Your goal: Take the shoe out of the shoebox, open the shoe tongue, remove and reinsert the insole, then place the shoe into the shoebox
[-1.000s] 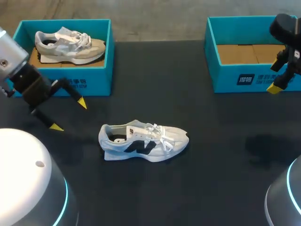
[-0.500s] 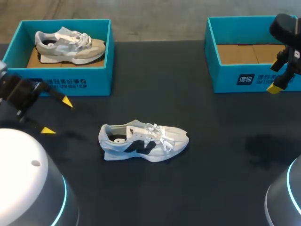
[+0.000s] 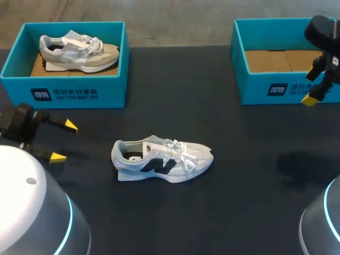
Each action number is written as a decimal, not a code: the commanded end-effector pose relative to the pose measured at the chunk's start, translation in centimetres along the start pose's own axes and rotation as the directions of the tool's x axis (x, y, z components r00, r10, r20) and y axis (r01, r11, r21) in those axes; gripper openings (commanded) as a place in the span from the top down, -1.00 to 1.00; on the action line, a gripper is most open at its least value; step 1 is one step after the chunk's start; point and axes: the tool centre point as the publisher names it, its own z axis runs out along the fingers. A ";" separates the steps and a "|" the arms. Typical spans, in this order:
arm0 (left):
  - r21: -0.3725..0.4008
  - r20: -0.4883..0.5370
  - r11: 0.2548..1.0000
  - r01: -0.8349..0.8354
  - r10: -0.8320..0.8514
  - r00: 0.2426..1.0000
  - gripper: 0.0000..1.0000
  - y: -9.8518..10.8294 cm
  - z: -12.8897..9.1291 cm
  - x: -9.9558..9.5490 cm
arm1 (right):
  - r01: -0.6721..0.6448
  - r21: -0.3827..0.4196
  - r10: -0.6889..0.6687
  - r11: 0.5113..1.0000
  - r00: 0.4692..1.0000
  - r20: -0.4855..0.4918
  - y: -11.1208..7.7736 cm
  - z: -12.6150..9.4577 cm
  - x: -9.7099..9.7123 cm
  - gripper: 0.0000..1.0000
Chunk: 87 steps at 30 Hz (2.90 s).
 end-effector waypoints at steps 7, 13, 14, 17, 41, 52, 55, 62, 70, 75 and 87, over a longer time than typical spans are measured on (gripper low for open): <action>0.024 0.089 0.999 0.042 -0.044 0.995 -1.00 2.7 1.4 0.9 | -0.002 0.005 0.002 1.000 1.000 -0.003 0.2 0.0 -0.2 -1.00; 0.035 0.141 0.995 0.089 -0.093 0.986 -1.00 4.1 2.0 1.6 | -0.002 0.005 0.002 1.000 1.000 -0.003 0.2 0.0 -0.2 -1.00; 0.036 0.150 0.994 0.099 -0.104 0.983 -1.00 4.4 2.1 1.6 | -0.002 0.005 0.002 1.000 1.000 -0.003 0.2 0.0 -0.2 -1.00; 0.052 0.165 0.991 0.122 -0.129 0.978 -1.00 5.0 2.3 1.8 | -0.002 0.005 0.002 1.000 1.000 -0.003 0.2 0.0 -0.2 -1.00; 0.065 0.177 0.991 0.114 -0.124 0.976 -1.00 5.6 2.4 1.9 | -0.002 0.005 0.002 1.000 1.000 -0.003 0.2 0.0 -0.2 -1.00; 0.065 0.177 0.991 0.114 -0.124 0.976 -1.00 5.6 2.4 1.9 | -0.002 0.005 0.002 1.000 1.000 -0.003 0.2 0.0 -0.2 -1.00; 0.065 0.177 0.991 0.114 -0.124 0.976 -1.00 5.6 2.4 1.9 | -0.002 0.005 0.002 1.000 1.000 -0.003 0.2 0.0 -0.2 -1.00; 0.065 0.177 0.991 0.114 -0.124 0.976 -1.00 5.6 2.4 1.9 | -0.002 0.005 0.002 1.000 1.000 -0.003 0.2 0.0 -0.2 -1.00; 0.071 0.209 0.989 0.127 -0.140 0.968 -1.00 5.1 3.9 0.8 | -0.002 0.005 0.002 1.000 1.000 -0.003 0.2 0.0 -0.2 -1.00; 0.052 0.207 0.990 0.130 -0.138 0.969 -1.00 5.0 5.6 0.0 | -0.002 0.005 0.002 1.000 1.000 -0.003 0.2 0.0 -0.2 -1.00; 0.054 0.193 0.991 0.124 -0.132 0.972 -1.00 4.1 9.7 -1.3 | -0.002 0.005 0.002 1.000 1.000 -0.003 0.2 0.0 -0.2 -1.00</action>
